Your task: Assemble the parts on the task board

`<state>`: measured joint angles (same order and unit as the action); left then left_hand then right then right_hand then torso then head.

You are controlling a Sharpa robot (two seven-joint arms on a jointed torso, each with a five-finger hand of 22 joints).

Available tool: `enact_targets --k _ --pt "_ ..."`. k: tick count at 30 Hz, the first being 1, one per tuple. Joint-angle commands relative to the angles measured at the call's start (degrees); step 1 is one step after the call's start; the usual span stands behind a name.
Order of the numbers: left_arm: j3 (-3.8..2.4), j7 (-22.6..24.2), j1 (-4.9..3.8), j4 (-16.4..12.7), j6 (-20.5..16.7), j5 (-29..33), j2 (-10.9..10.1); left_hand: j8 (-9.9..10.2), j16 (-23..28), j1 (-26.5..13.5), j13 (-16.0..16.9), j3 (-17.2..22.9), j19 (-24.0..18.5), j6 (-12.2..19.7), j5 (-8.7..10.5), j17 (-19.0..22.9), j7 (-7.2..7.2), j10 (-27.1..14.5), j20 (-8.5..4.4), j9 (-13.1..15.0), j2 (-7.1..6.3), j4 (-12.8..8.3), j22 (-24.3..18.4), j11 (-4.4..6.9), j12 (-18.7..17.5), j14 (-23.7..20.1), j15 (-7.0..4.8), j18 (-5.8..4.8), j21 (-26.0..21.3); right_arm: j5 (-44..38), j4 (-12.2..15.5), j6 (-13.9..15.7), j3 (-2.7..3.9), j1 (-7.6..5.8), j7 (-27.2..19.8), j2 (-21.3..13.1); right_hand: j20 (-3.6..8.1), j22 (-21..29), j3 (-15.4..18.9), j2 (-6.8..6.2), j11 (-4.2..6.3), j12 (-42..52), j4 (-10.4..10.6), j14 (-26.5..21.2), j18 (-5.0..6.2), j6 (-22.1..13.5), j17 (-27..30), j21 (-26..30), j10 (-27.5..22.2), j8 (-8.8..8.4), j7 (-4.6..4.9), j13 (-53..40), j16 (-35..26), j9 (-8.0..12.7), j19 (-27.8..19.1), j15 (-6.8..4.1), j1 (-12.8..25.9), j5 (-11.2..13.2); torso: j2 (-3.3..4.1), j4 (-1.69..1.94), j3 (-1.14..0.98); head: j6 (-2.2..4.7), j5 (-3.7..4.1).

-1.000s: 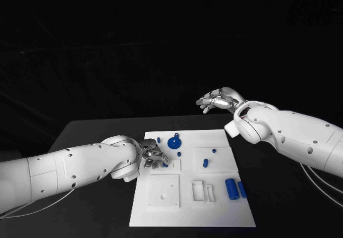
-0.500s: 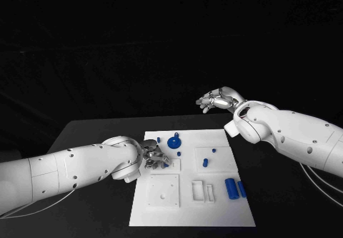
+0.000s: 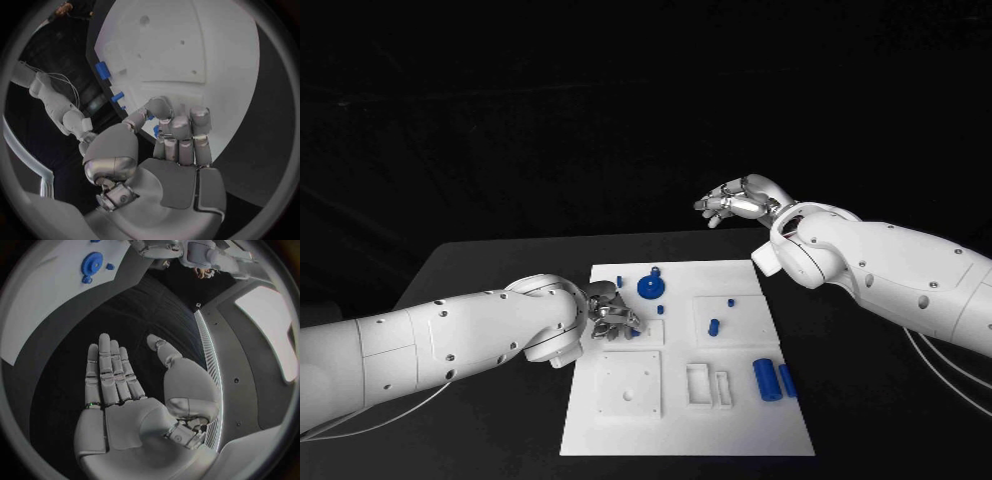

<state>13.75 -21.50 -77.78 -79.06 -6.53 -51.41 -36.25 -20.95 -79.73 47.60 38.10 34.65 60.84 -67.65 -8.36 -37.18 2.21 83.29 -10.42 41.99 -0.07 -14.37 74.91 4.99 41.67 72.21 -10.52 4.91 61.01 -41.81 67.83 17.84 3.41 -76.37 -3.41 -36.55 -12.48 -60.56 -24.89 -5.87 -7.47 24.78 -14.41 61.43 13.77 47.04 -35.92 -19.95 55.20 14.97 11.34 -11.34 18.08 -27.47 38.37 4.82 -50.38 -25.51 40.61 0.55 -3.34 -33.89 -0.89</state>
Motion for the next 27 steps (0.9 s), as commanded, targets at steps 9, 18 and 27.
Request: enact_targets --k 9,18,27 --pt "0.02 0.2 0.15 -0.3 1.1 -0.1 -0.3 0.1 -0.5 0.7 0.2 -0.5 -0.1 -4.2 4.21 0.3 -2.93 -2.2 -5.37 0.1 -1.94 0.5 0.7 1.85 0.3 0.9 -2.38 0.3 0.4 0.0 0.0 -0.4 0.05 0.04 -0.2 -0.1 -0.24 0.1 0.4 0.11 -0.3 -0.2 0.1 -0.1 0.14 -0.4 0.1 0.3 0.0 0.21 0.08 0.2 -0.4 0.1 -0.2 0.33 0.5 0.3 0.01 -0.01 0.03 0.0 0.05" --pt "-0.05 0.5 0.17 -0.3 0.6 0.1 -0.7 0.3 -0.4 -4.2 0.0 -1.9 -0.3 -3.7 5.51 0.7 -2.86 -2.4 -5.36 0.1 -8.17 5.8 0.4 1.83 -0.1 0.5 -2.34 0.42 0.1 0.0 0.0 -0.4 0.05 0.1 -0.2 -0.2 -0.27 0.1 0.5 0.07 -0.33 -0.3 0.0 -0.1 0.15 -0.5 0.1 0.4 -0.1 0.19 0.1 0.3 -0.5 0.1 -0.3 0.36 0.5 0.3 0.05 -0.03 0.06 0.17 0.1" --pt "-0.13 0.9 0.18 -0.4 0.4 1.0 -0.9 0.4 -0.4 -4.3 -0.2 -0.4 -0.6 -3.2 5.57 0.9 -2.68 -2.4 -5.35 0.5 -12.07 8.9 0.3 1.64 -0.5 0.1 -2.18 0.58 0.1 0.0 -0.1 -0.4 0.05 0.18 -0.2 -0.1 -0.28 0.1 0.5 0.07 -0.34 -0.3 0.0 -0.1 0.16 -0.5 0.1 0.4 -0.1 0.18 0.1 0.3 -0.5 0.2 -0.3 0.37 0.5 0.3 0.06 0.02 0.02 0.28 0.24"
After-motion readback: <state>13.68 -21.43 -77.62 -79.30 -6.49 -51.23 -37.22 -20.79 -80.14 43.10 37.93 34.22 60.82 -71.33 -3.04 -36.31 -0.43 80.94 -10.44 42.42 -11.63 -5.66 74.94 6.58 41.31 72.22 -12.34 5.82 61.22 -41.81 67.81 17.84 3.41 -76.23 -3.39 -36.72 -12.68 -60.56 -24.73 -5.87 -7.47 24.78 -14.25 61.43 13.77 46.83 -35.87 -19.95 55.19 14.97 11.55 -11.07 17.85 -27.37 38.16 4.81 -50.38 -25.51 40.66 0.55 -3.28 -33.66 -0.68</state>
